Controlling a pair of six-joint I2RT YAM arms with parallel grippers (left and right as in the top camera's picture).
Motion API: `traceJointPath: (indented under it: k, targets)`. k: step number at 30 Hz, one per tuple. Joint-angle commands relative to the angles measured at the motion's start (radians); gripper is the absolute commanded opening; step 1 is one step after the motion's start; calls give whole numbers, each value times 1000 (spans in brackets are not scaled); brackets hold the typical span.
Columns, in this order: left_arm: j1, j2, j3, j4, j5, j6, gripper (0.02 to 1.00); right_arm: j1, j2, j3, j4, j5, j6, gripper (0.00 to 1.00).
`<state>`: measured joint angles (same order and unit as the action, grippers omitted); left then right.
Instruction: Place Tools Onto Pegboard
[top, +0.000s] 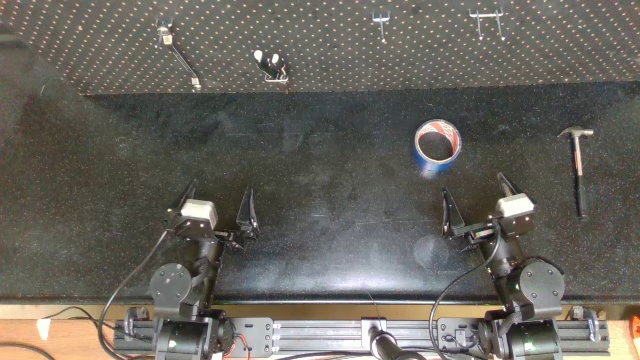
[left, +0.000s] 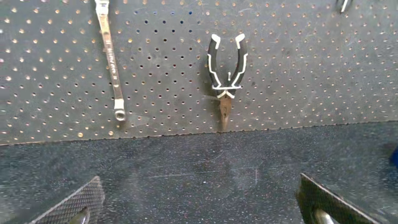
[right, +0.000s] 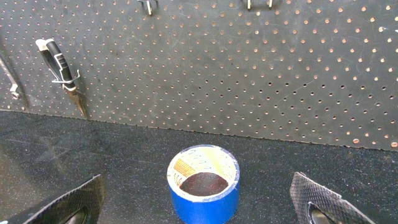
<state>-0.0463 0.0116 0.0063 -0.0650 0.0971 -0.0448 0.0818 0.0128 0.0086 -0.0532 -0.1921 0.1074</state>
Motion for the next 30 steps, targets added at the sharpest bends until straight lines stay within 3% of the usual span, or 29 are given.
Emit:
traceJointPath:
  k: [1, 13, 15, 16, 18, 21, 24, 30]
  targets:
    - [13, -9, -1, -11, -16, 35, 996, 7, -8, -5, -3, 2, -7, 976]
    - [13, -8, -1, -11, -16, 35, 996, 7, -8, -5, -5, -2, 0, 976]
    - [13, -8, -1, -11, -16, 35, 993, 7, 5, 3, -7, 73, 227, 974]
    - [13, -8, -1, -10, -16, 35, 993, 7, 116, 66, -21, 71, 313, 976]
    - [13, -8, -1, -10, -16, 35, 996, 40, 399, 263, -55, 11, 314, 976]
    - [13, -8, -1, -11, -16, 35, 993, 138, 769, 528, -192, 65, 281, 976]
    - [13, -8, -1, -11, -16, 35, 993, 250, 1360, 914, -373, 82, 207, 976]
    - [13, -8, -1, -11, -16, 35, 993, 256, 1480, 999, -497, 235, 250, 976]
